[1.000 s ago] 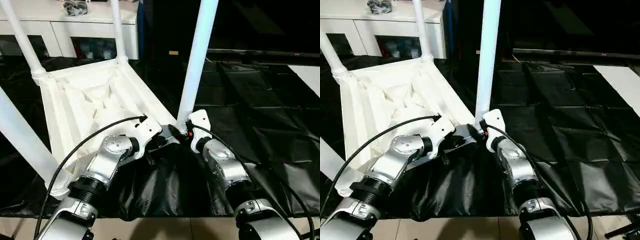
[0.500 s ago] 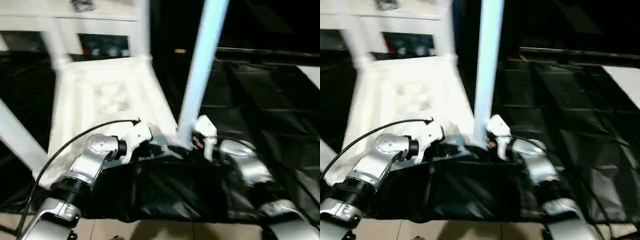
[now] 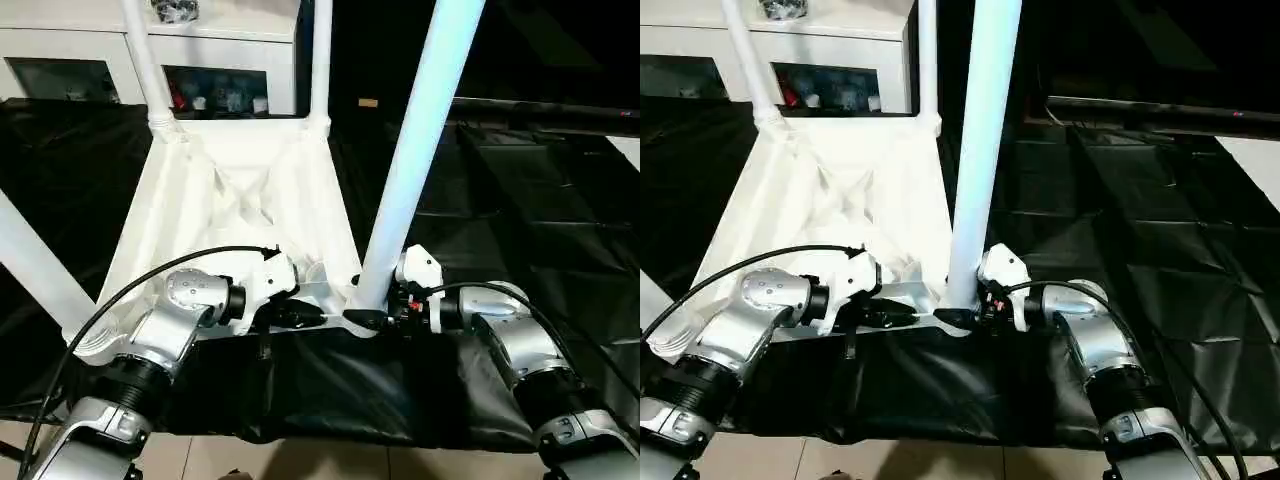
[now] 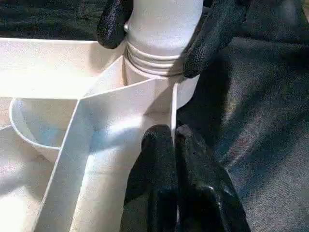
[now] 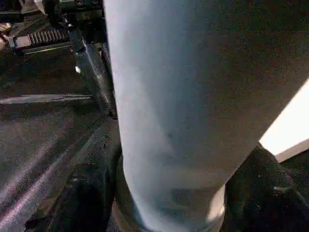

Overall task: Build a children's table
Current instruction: Rotate leg to tighten

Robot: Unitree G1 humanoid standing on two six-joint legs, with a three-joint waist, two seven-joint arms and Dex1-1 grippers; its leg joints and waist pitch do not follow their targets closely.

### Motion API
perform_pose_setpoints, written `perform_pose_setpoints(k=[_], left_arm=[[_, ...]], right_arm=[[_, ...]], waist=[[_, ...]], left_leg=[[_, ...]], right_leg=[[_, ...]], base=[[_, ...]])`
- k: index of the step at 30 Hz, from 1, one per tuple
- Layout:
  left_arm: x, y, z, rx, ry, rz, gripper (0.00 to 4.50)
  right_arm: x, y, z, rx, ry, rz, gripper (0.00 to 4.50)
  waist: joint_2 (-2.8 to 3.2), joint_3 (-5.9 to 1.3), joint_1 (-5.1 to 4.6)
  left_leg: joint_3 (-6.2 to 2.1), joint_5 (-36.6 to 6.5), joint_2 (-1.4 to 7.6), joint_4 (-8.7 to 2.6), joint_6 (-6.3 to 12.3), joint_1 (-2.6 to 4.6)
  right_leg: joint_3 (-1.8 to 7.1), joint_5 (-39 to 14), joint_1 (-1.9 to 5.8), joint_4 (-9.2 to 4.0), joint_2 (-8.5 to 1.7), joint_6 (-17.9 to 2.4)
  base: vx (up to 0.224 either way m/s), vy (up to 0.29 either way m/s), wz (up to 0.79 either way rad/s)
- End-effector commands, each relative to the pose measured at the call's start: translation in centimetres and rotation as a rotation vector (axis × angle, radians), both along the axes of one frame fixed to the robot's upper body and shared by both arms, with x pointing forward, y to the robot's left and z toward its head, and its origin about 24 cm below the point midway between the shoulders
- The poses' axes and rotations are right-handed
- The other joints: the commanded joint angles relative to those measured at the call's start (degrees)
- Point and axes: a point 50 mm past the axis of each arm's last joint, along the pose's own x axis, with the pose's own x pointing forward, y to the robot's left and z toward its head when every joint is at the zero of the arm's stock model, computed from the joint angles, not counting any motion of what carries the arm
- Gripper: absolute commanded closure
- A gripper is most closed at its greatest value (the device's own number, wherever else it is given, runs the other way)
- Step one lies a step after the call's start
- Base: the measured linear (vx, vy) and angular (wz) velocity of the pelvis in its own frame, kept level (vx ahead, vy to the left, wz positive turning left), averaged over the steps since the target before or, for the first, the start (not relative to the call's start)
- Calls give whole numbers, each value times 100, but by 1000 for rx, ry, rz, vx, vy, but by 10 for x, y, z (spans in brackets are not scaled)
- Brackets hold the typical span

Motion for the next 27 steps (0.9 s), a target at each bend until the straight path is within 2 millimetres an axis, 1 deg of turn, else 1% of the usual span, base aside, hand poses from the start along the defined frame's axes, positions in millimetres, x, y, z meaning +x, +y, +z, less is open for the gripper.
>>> perform_pose_setpoints(k=[1,4,5,6,7,8,9,10,11,12,13,14,15,16,18,19,20,21,22,23,24,25,26,27], left_arm=[[-2,-4,-3,-13,5,4,450],[2,-7,-5,-9,-14,53,450],[4,-9,-5,-12,-21,84,450],[6,-14,-5,-18,-29,115,450],[8,-17,-4,-22,-33,132,450],[8,-20,-4,-25,-37,143,450],[8,-21,-4,-25,-38,146,450],[11,-29,-5,-28,-49,193,450],[12,-32,-5,-29,-55,211,450],[13,-36,-5,-32,-58,229,450],[14,-42,-6,-33,-62,259,450],[14,-42,-6,-33,-62,259,450],[16,-51,-8,-36,-61,297,450],[16,-54,-8,-39,-59,307,450],[16,-57,-9,-41,-56,315,450],[16,-64,-9,-37,-59,337,450],[16,-64,-9,-37,-59,337,450],[16,-68,-10,-27,-67,341,450],[16,-72,-10,-19,-76,337,450],[16,-72,-10,-19,-76,337,450],[16,-72,-9,-20,-77,334,450],[16,-72,-9,-20,-78,333,450],[16,-72,-8,-20,-82,323,450],[16,-72,-8,-20,-82,323,450]], right_arm=[[-14,19,-7,-4,46,140,187],[-15,23,-10,2,50,114,188],[-14,25,-12,13,48,75,189],[-9,29,-14,25,44,-4,189],[-6,31,-15,32,42,-55,189],[-4,33,-17,39,41,-104,189],[-3,33,-17,40,41,-112,189],[2,39,-20,48,39,-223,189],[6,42,-22,47,38,-296,189],[8,44,-23,46,38,-338,189],[9,49,-25,56,50,-392,189],[9,49,-25,56,50,-392,189],[10,57,-27,64,61,-446,189],[10,60,-27,64,62,-462,190],[11,64,-28,57,53,-480,190],[12,72,-28,50,35,-509,190],[12,72,-28,50,35,-509,190],[13,78,-27,48,21,-521,190],[15,84,-24,70,23,-530,155],[15,84,-24,70,23,-530,134],[17,85,-23,81,28,-537,134],[17,85,-22,87,33,-536,120],[18,87,-21,104,51,-527,111],[18,87,-21,104,51,-527,111]], waist=[[-32,-308,4],[-26,-307,7],[-29,-300,8],[-23,-284,1],[-29,-263,-17],[-19,-256,-28],[-26,-248,-46],[-32,-245,-81],[-29,-242,-97],[-30,-228,-129],[-26,-229,-161],[-26,-229,-161],[-43,-232,-177],[-30,-234,-181],[-34,-234,-202],[-33,-234,-210],[-33,-234,-210],[-31,-236,-223],[-24,-238,-233],[-25,-239,-238],[-32,-241,-237],[-24,-243,-235],[-30,-242,-236],[-28,-244,-237]], left_leg=[[-15,-1109,155,-328,285,24],[-14,-1124,155,-327,281,27],[-14,-1160,156,-332,276,32],[-18,-1244,158,-346,233,40],[-30,-1420,149,-369,163,44],[-36,-1593,146,-380,92,71],[-42,-1667,147,-386,60,74],[-63,-1724,142,-401,-1,53],[-67,-1742,142,-406,-30,55],[-82,-1864,126,-413,-62,63],[-89,-1906,125,-412,-80,59],[-89,-1906,125,-412,-80,59],[-86,-1966,111,-394,-49,90],[-94,-1984,115,-391,-25,103],[-98,-1973,109,-401,-7,66],[-93,-1984,117,-400,2,74],[-93,-1984,117,-400,2,74],[-99,-1994,108,-404,12,56],[-102,-2031,110,-403,13,60],[-98,-2049,107,-398,19,70],[-92,-2036,101,-392,40,64],[-94,-2024,104,-395,46,62],[-96,-2012,109,-407,68,45],[-95,-2003,111,-407,71,44]], right_leg=[[259,-885,285,-394,-344,-1196],[259,-891,283,-396,-345,-1200],[258,-949,279,-406,-348,-1194],[262,-1114,266,-426,-354,-1170],[259,-1459,265,-466,-365,-1096],[263,-1849,240,-504,-376,-993],[266,-2019,234,-525,-383,-943],[260,-2218,244,-534,-378,-860],[261,-2310,236,-547,-381,-816],[245,-2627,222,-581,-383,-711],[243,-2809,211,-604,-382,-618],[243,-2809,211,-604,-382,-618],[248,-2985,178,-647,-385,-534],[248,-2977,165,-655,-387,-541],[238,-2915,177,-650,-373,-533],[244,-2861,157,-649,-372,-544],[244,-2861,157,-649,-372,-544],[239,-2852,167,-642,-375,-550],[234,-2880,162,-651,-377,-537],[237,-2879,151,-655,-372,-539],[242,-2822,157,-654,-370,-551],[243,-2784,158,-646,-370,-561],[246,-2698,169,-635,-365,-567],[247,-2669,169,-633,-367,-571]], base=[[0,0,0],[0,0,0],[0,0,0],[0,0,0],[0,0,0],[0,0,0],[0,0,0],[0,0,0],[0,0,0],[0,0,0],[0,0,0],[0,0,0],[0,0,0],[0,0,0],[0,0,0],[0,0,0],[0,0,0],[0,0,0],[0,0,0],[0,0,0],[0,0,0],[0,0,0],[0,0,0],[0,0,0]])
